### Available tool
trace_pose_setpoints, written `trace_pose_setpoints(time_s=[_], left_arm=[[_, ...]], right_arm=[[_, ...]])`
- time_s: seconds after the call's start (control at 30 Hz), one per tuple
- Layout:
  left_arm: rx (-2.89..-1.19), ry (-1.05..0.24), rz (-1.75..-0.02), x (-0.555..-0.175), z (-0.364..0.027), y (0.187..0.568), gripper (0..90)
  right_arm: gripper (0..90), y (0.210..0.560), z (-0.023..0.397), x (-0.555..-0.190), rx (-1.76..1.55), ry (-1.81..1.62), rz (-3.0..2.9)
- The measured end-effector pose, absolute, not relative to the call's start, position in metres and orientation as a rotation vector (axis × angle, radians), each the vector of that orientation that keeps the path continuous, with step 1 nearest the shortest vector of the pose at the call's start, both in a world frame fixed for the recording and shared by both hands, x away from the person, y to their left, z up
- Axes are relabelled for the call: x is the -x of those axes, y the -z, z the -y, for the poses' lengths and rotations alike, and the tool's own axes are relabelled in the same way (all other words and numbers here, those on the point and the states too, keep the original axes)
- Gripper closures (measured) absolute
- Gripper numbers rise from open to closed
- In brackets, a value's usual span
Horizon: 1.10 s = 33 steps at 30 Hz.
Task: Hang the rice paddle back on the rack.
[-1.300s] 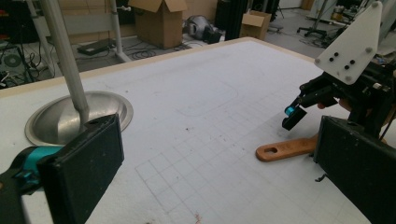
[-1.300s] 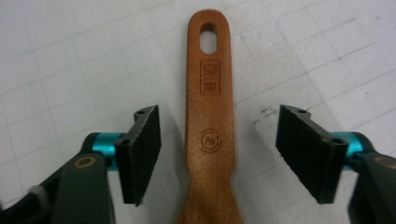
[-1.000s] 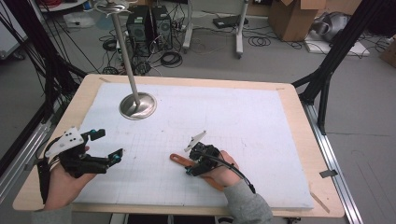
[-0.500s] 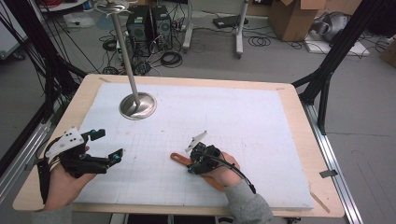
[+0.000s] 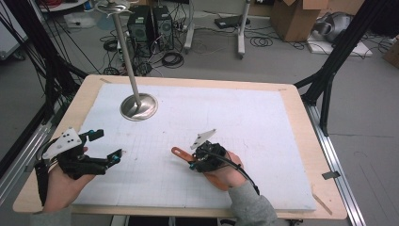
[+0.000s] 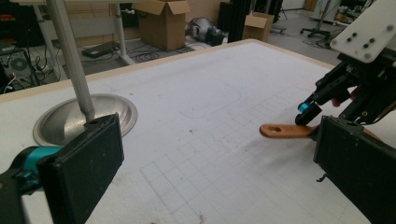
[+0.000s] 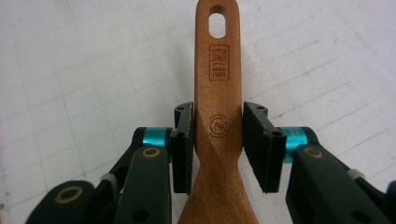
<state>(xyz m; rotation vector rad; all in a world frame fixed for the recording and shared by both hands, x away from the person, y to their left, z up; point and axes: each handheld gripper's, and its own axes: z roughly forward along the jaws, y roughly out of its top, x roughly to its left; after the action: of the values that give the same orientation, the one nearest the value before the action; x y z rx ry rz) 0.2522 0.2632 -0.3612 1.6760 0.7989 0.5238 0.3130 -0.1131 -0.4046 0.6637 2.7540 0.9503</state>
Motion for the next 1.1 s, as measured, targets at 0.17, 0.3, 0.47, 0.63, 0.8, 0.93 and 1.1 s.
trace_pose_setpoints(time_s=[0.17, 0.3, 0.47, 0.63, 0.8, 0.93, 1.1], left_arm=[[-1.679, -0.521, -0.798, -0.252, -0.262, 0.361, 2.0], [-1.685, -0.518, -0.798, -0.253, -0.261, 0.362, 2.0], [-1.685, -0.517, -0.798, -0.253, -0.262, 0.362, 2.0], [-1.687, -0.518, -0.799, -0.253, -0.262, 0.363, 2.0], [-1.687, -0.516, -0.799, -0.253, -0.261, 0.363, 2.0], [-1.691, -0.518, -0.803, -0.254, -0.261, 0.364, 2.0], [-1.688, -0.52, -0.807, -0.254, -0.262, 0.364, 2.0]], right_arm=[[64.6, 0.393, 0.123, -0.312, -0.663, -1.052, -2.703], [64.6, 0.384, 0.131, -0.312, -0.68, -1.147, -2.627], [64.6, 0.374, 0.146, -0.313, -0.703, -1.272, -2.541], [64.6, 0.365, 0.16, -0.313, -0.708, -1.355, -2.472], [64.6, 0.358, 0.172, -0.312, -0.728, -1.449, -2.405], [64.6, 0.352, 0.179, -0.31, -0.713, -1.499, -2.36], [64.7, 0.346, 0.183, -0.307, -0.696, -1.536, -2.319]])
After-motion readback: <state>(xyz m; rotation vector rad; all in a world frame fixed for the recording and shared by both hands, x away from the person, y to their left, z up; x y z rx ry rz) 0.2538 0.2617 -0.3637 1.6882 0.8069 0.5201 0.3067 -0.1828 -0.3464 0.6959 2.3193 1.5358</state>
